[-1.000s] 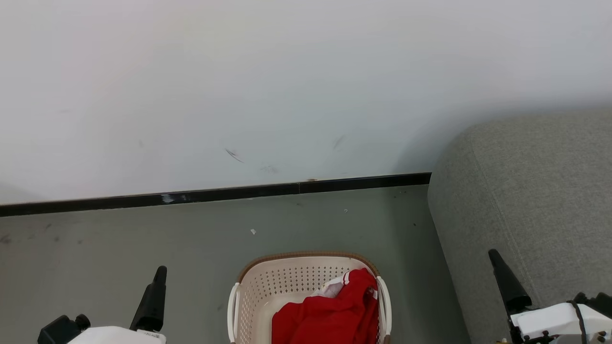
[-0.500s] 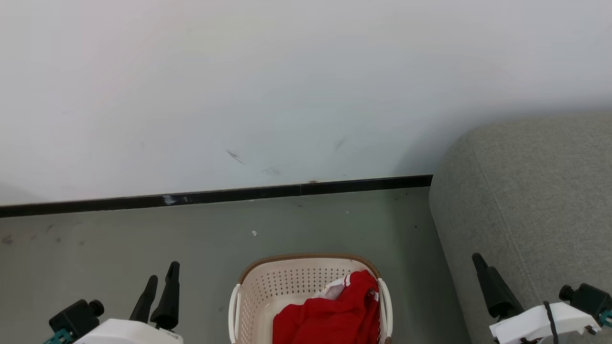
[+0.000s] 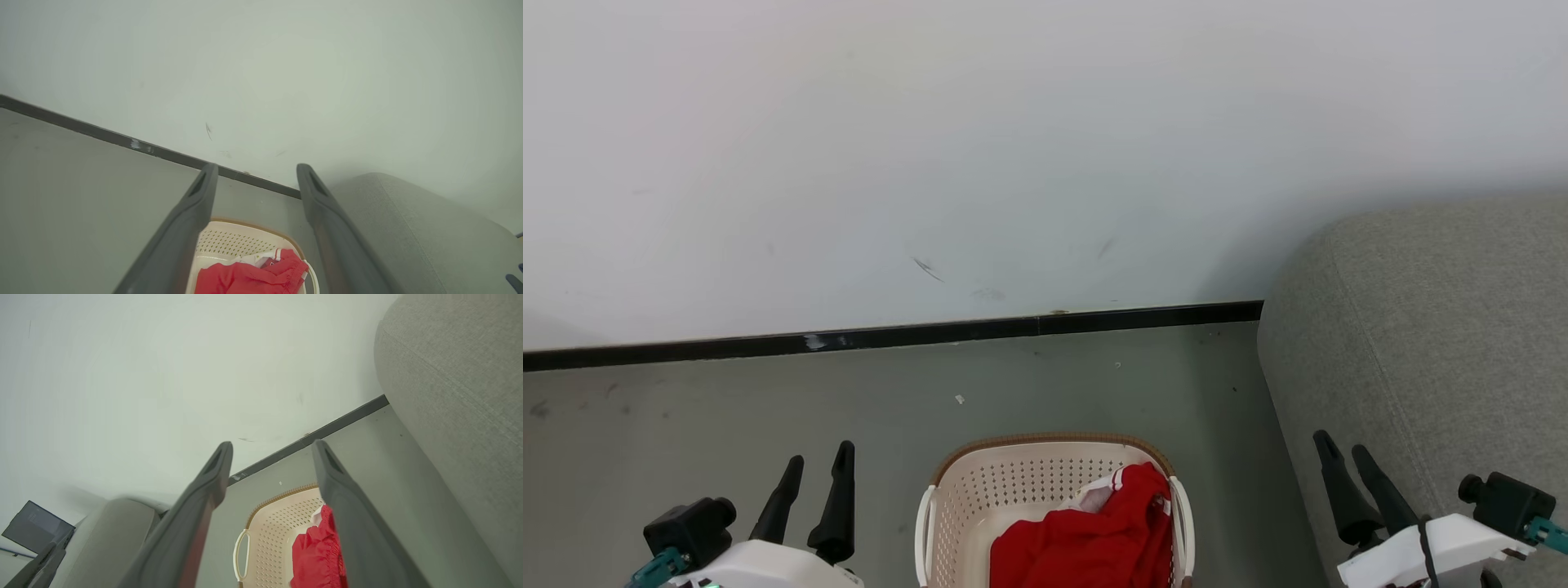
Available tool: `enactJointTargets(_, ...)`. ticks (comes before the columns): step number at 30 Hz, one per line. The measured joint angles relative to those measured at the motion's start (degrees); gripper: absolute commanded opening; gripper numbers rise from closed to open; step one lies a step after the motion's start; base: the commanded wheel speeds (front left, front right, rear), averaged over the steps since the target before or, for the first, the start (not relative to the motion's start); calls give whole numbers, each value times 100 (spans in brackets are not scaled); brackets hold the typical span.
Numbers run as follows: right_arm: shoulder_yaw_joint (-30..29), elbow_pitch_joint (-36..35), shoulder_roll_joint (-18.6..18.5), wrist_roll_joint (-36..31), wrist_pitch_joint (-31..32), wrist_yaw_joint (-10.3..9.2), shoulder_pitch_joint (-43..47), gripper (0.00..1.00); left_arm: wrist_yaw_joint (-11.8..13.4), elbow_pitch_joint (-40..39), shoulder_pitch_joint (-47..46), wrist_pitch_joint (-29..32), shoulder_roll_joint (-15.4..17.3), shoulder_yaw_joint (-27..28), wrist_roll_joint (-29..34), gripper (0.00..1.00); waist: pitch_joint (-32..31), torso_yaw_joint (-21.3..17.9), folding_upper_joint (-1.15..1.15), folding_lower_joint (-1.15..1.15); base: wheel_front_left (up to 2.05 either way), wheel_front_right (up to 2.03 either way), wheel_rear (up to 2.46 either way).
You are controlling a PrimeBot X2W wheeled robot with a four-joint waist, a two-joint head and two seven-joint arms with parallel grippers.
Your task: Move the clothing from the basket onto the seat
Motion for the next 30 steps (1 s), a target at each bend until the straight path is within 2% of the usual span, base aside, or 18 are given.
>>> enactJointTargets(6, 3, -114, 47, -526, -110, 0, 22, 100, 118, -92, 1, -107, 23, -78, 442, 100, 20, 8, 0, -25, 0, 0, 0)
enactJointTargets(12, 3, -194, 52, -1053, -199, 0, 60, 100, 238, -175, 4, -211, 43, -160, 856, 100, 37, 16, 0, -40, 0, 0, 0)
enactJointTargets(30, 118, -417, 62, -2392, -467, 0, 132, 100, 474, -272, 14, -516, 69, -402, 1948, 100, 70, 38, 0, -50, 0, 0, 0)
